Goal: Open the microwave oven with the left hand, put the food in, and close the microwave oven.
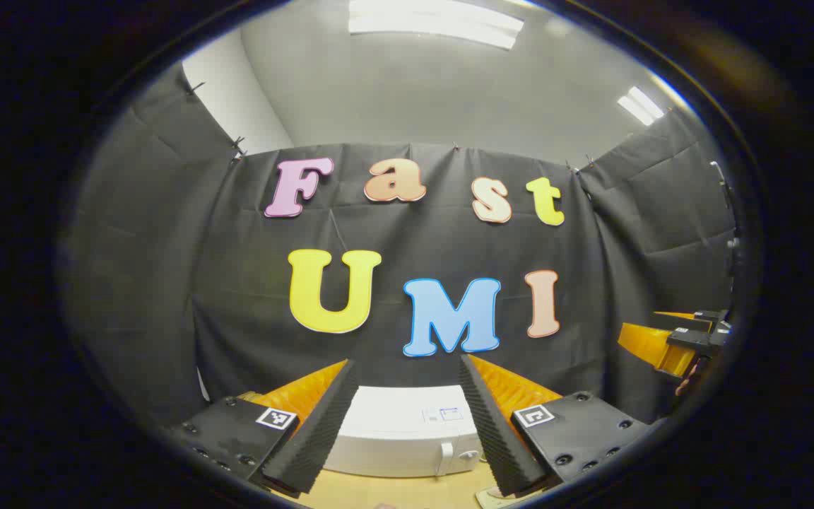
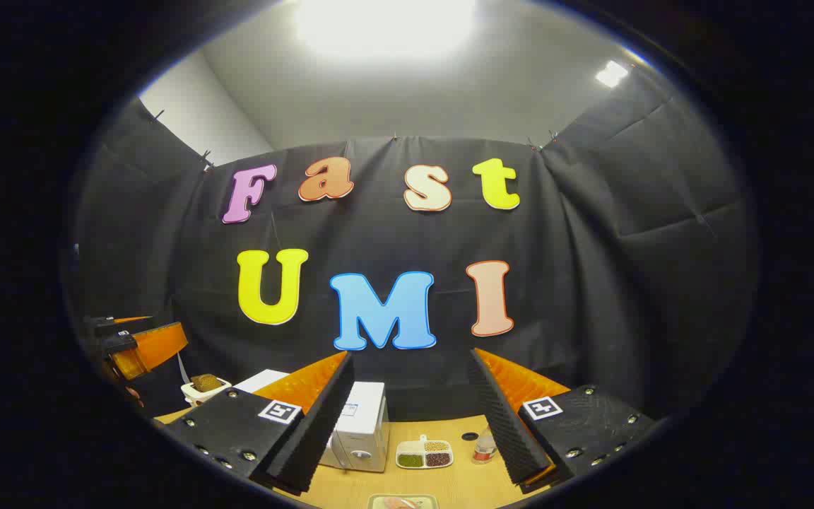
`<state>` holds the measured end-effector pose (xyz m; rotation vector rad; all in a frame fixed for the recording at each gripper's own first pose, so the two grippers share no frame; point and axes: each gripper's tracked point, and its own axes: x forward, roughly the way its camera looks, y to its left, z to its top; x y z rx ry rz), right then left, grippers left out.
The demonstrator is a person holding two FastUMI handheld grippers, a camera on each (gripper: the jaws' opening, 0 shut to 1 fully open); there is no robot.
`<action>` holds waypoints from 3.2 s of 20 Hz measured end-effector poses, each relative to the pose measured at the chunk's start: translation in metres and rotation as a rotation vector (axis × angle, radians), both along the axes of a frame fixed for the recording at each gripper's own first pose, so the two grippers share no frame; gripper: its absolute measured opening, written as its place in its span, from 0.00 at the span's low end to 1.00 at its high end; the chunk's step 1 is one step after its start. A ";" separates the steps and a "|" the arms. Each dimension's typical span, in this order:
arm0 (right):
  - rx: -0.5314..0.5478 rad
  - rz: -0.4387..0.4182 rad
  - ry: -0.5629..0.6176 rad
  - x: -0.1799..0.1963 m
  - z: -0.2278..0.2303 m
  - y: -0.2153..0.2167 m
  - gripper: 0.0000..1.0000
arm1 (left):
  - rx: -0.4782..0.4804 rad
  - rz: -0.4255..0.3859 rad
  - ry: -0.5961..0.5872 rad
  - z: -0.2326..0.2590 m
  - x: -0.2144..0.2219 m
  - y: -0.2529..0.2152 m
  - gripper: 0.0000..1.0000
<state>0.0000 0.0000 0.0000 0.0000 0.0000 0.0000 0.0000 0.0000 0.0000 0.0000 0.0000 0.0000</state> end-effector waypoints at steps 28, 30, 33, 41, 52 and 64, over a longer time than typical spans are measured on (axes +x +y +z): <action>0.009 0.021 0.031 0.019 -0.035 -0.065 1.00 | 0.013 -0.088 0.107 -0.156 0.043 -0.107 0.96; 0.008 -0.005 0.047 0.014 -0.041 -0.066 0.98 | 0.005 -0.090 0.148 -0.191 0.053 -0.103 0.95; -0.023 -0.035 0.061 0.011 -0.048 -0.070 0.98 | 0.020 -0.097 0.233 -0.254 0.071 -0.101 0.96; -0.080 -0.091 0.113 0.006 -0.059 -0.081 0.98 | -0.022 -0.072 0.382 -0.356 0.123 -0.091 0.95; -0.074 -0.155 0.163 0.010 -0.071 -0.088 0.98 | -0.010 -0.041 0.516 -0.423 0.153 -0.081 0.84; -0.052 -0.153 0.190 0.003 -0.082 -0.085 0.98 | 0.013 -0.128 0.555 -0.425 0.150 -0.097 0.16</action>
